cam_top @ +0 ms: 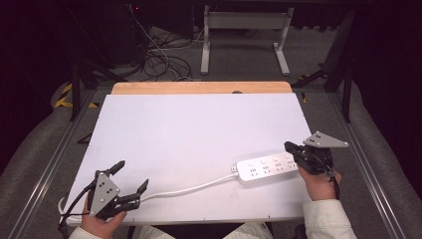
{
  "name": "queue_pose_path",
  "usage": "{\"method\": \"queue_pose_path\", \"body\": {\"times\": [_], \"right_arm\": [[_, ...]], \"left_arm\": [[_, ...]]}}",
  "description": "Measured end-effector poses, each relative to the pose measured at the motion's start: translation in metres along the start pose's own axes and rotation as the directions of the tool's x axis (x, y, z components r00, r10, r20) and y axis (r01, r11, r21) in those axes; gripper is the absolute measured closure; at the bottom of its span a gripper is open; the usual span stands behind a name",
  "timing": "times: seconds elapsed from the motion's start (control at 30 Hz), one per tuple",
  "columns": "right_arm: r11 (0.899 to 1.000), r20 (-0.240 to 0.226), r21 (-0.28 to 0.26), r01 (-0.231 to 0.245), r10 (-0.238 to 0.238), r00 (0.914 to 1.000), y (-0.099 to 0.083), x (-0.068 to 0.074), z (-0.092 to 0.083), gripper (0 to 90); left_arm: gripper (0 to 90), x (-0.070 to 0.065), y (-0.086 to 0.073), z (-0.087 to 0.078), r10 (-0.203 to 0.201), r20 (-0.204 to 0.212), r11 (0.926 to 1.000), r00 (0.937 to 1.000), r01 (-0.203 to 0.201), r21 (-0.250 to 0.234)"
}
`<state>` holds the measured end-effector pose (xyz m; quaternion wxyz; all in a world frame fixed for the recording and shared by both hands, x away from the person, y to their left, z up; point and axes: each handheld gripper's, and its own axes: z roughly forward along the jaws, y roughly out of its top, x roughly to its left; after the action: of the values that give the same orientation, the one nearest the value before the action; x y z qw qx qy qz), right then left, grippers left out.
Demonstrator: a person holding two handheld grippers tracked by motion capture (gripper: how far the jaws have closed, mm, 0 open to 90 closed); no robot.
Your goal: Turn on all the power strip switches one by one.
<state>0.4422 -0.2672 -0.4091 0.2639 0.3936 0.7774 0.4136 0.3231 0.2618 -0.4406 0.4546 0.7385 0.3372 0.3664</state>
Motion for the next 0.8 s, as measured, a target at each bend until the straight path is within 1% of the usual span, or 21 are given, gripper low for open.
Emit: {"method": "queue_pose_path", "body": {"times": [0.07, 0.17, 0.27, 0.33, 0.37, 0.43, 0.6, 0.7, 0.8], "right_arm": [[1.000, -0.008, -0.016, 0.003, -0.003, 1.0000, 0.002, 0.002, -0.003, 84.0], [0.999, -0.016, -0.040, 0.009, -0.009, 0.9998, 0.004, 0.005, -0.007, 75.7], [0.998, -0.034, -0.067, 0.015, -0.017, 0.9993, 0.006, 0.009, -0.011, 58.5], [0.995, -0.056, -0.093, 0.020, -0.025, 0.9981, 0.007, 0.011, -0.014, 50.8], [0.995, -0.071, -0.099, 0.030, -0.037, 0.9968, 0.008, 0.013, -0.016, 46.1], [0.993, -0.097, -0.115, 0.039, -0.051, 0.9940, 0.009, 0.017, -0.019, 40.3], [0.987, -0.146, -0.146, 0.061, -0.083, 0.9858, 0.010, 0.026, -0.025, 28.5], [0.987, -0.163, -0.147, 0.067, -0.091, 0.9823, 0.010, 0.032, -0.028, 20.9], [0.986, -0.188, -0.147, 0.077, -0.105, 0.9765, 0.009, 0.037, -0.028, 14.0]], "left_arm": [[14.8, 0.000, 0.000, 0.000, -0.001, -0.001, 1.0000, 1.0000, 0.001, -0.001], [14.8, 0.001, 0.000, 0.000, -0.002, -0.001, 1.0000, 1.0000, 0.002, 0.000], [14.8, 0.002, 0.000, -0.001, 0.004, -0.005, 1.0000, 1.0000, -0.004, -0.004], [14.8, 0.001, 0.000, -0.002, -0.006, -0.005, 1.0000, 1.0000, 0.006, -0.007], [14.8, 0.001, 0.000, -0.002, -0.005, -0.005, 1.0000, 1.0000, 0.005, -0.007], [14.8, 0.001, 0.000, -0.001, -0.003, -0.003, 1.0000, 1.0000, 0.003, -0.005], [14.7, 0.001, 0.000, -0.002, -0.007, -0.005, 1.0000, 1.0000, 0.007, -0.007], [14.7, 0.001, 0.000, -0.002, -0.004, -0.004, 1.0000, 1.0000, 0.004, -0.006], [14.7, 0.001, 0.000, -0.002, -0.003, -0.002, 1.0000, 1.0000, 0.003, -0.007]]}}
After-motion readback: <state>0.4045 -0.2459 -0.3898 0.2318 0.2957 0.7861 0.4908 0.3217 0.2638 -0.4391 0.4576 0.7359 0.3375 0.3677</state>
